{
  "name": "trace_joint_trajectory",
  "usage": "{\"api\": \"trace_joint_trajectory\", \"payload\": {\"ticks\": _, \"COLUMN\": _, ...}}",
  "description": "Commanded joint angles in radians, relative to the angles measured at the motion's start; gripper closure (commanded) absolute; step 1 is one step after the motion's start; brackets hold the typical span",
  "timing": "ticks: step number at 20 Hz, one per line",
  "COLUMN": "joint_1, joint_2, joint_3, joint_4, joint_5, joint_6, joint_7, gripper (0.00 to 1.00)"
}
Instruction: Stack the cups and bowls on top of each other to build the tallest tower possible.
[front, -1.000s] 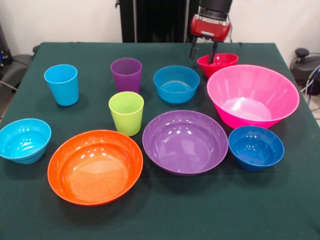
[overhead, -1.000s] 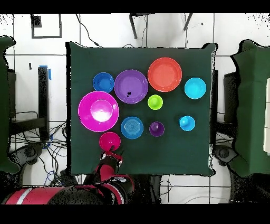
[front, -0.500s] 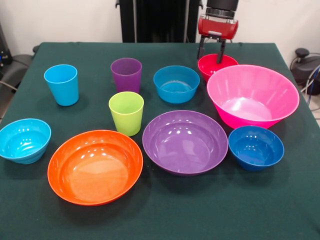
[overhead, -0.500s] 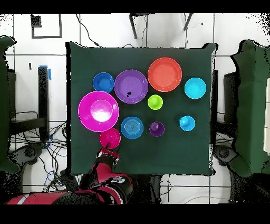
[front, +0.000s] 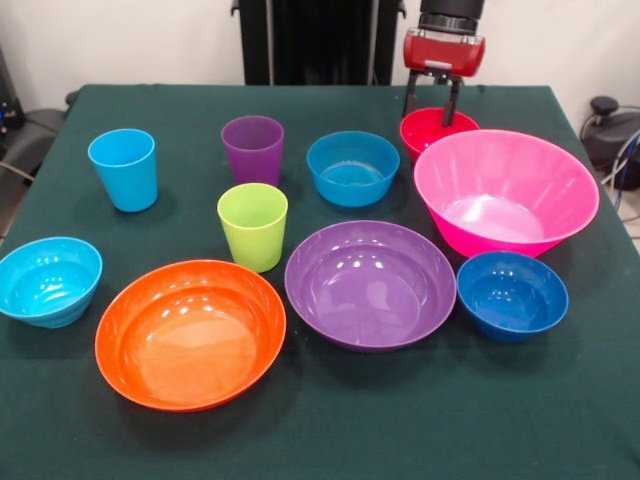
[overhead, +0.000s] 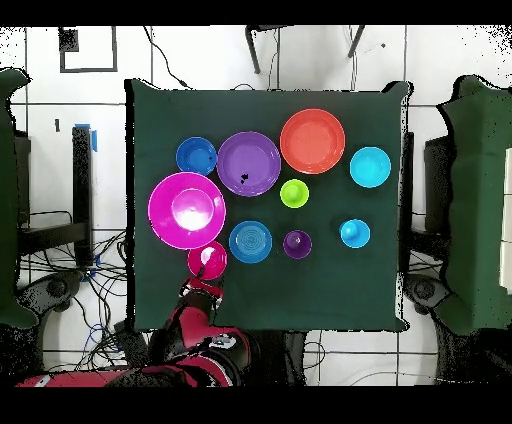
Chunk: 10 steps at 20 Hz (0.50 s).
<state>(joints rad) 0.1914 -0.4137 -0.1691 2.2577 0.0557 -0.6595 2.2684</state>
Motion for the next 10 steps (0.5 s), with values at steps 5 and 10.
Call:
{"api": "trace_joint_trajectory", "payload": {"ticks": 5, "joint_1": -0.03, "joint_2": 0.019, "joint_3": 0.12, "joint_4": -0.078, "joint_5": 0.027, "joint_6": 0.056, "joint_7": 0.189, "gripper": 0.0}}
{"api": "trace_joint_trajectory", "payload": {"ticks": 10, "joint_1": -0.039, "joint_2": 0.027, "joint_3": 0.122, "joint_4": -0.085, "joint_5": 0.018, "joint_6": 0.058, "joint_7": 0.18, "gripper": 0.0}}
